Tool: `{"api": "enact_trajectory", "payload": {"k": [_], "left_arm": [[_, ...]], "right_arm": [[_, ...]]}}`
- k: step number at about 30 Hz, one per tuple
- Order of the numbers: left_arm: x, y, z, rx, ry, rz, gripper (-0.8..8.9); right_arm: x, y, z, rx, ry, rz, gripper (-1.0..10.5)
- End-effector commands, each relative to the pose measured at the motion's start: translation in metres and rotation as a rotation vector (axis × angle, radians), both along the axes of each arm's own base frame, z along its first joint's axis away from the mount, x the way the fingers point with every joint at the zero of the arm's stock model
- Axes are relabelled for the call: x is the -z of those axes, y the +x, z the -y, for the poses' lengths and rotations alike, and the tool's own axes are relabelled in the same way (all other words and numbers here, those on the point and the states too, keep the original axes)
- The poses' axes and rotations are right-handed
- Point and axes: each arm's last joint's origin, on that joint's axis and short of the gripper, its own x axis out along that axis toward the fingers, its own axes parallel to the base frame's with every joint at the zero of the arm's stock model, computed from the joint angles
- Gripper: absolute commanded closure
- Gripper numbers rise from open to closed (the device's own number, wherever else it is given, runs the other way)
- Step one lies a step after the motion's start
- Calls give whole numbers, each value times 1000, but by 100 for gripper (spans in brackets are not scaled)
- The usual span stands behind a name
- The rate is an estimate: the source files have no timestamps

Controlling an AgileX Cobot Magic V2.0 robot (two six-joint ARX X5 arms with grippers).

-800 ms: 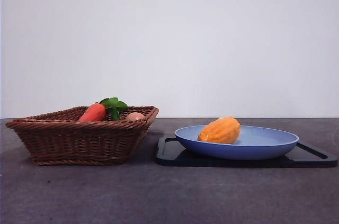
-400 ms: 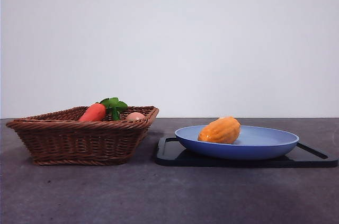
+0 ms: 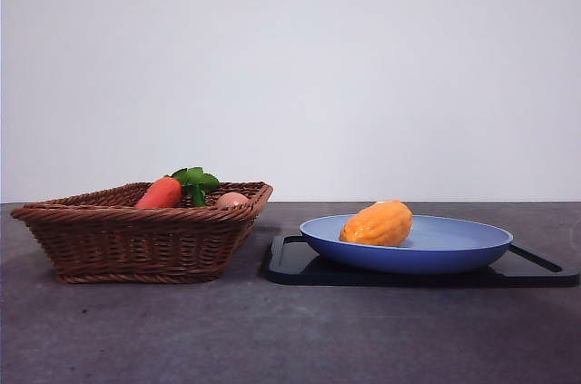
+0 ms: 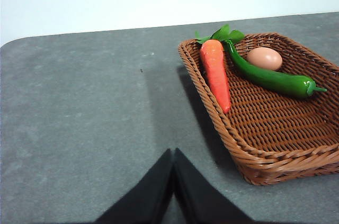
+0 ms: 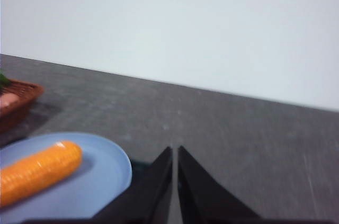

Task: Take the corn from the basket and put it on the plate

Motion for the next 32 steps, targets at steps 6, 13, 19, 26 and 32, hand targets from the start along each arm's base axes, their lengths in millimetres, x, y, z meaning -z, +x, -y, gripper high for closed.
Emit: {"api": "enact_trajectory", "payload": {"k": [6,13,19,26,32], "left_arm": [[10,1,0,-6,-10,-33,810],[10,1,0,-6,-10,-33,810],[10,1,0,-6,-10,-33,810],[10,1,0,-6,-10,-33,810],[10,1,0,-6,-10,-33,810]], "right_arm": [[24,0,0,47,61,-20,945],[35,-1,0,47,64,-80,945],[46,-2,0,50,61,-194,945],[45,-2,0,50,61,-186,945],[45,-2,0,50,61,-185,945]]}}
